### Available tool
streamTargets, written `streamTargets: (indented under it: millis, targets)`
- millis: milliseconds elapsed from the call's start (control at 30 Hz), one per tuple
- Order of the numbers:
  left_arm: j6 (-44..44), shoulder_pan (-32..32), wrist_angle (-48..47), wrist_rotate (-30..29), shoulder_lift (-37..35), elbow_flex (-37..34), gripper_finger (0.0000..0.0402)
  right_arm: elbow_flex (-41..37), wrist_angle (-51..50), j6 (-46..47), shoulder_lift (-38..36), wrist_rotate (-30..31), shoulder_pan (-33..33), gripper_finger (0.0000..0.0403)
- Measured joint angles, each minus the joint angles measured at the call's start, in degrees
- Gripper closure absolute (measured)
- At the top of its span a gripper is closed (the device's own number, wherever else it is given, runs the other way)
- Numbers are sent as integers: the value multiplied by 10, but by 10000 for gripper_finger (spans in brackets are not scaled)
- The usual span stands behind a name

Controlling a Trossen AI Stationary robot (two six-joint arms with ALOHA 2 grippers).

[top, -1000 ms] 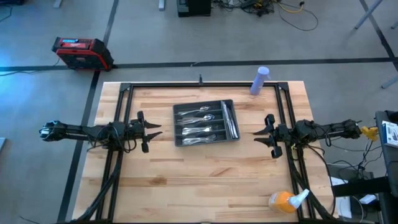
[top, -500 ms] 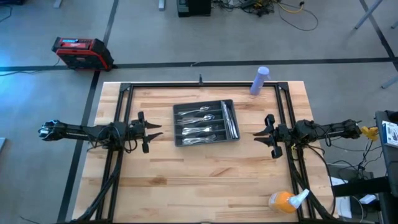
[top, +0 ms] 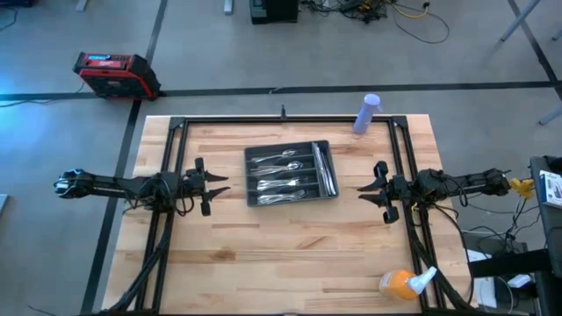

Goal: Sort silverware
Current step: Return to Home Position

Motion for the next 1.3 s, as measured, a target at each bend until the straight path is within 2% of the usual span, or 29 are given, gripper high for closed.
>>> streamTargets:
  millis: [533, 833, 1300]
  targets:
    - [0, 0, 0, 0, 8, 0, 282, 0, 0, 0, 0, 0, 0, 320]
    - [0, 0, 0, 0, 10, 0, 270, 0, 0, 0, 0, 0, 0, 338]
    - [0, 0, 0, 0, 14, 0, 279, 0, 0, 0, 0, 0, 0, 359]
